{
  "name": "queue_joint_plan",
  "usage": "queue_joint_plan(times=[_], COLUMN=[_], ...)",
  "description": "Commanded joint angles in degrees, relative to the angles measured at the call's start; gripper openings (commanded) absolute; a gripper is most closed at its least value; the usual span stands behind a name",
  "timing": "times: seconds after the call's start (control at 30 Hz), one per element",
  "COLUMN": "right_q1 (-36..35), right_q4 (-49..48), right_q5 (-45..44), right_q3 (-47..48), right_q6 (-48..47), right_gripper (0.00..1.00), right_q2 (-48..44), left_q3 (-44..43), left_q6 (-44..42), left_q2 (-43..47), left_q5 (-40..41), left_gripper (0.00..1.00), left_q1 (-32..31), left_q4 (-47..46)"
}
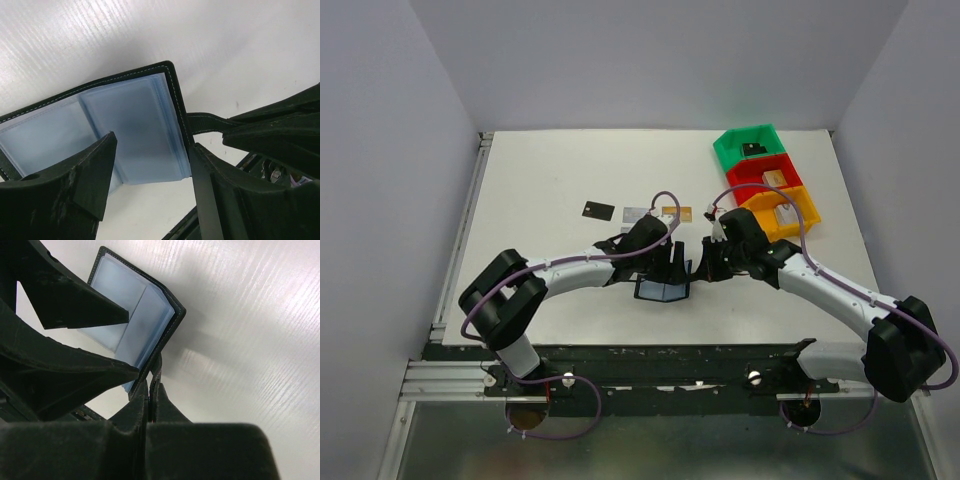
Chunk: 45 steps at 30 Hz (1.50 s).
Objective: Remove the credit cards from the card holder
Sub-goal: Remove the credit card from the card holder.
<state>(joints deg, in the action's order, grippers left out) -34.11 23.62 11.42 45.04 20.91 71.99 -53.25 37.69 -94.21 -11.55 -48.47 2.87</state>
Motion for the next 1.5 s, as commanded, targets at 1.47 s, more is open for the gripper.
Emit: queue_joint_plan(times=[1.47], right_q1=[0.2], right_q4=[-0.8], right_q5=[2.1], right_q3=[-0.4], right_q6=[-0.2], right_gripper=[0.0], right_q2=[-2.4], left_q3=[-1.7], left_q6=[-0.7], left_q2=[-1.1], left_q5=[3.7], left_gripper=[0.69], left_q1=[-1.4], left_q4=[2.4])
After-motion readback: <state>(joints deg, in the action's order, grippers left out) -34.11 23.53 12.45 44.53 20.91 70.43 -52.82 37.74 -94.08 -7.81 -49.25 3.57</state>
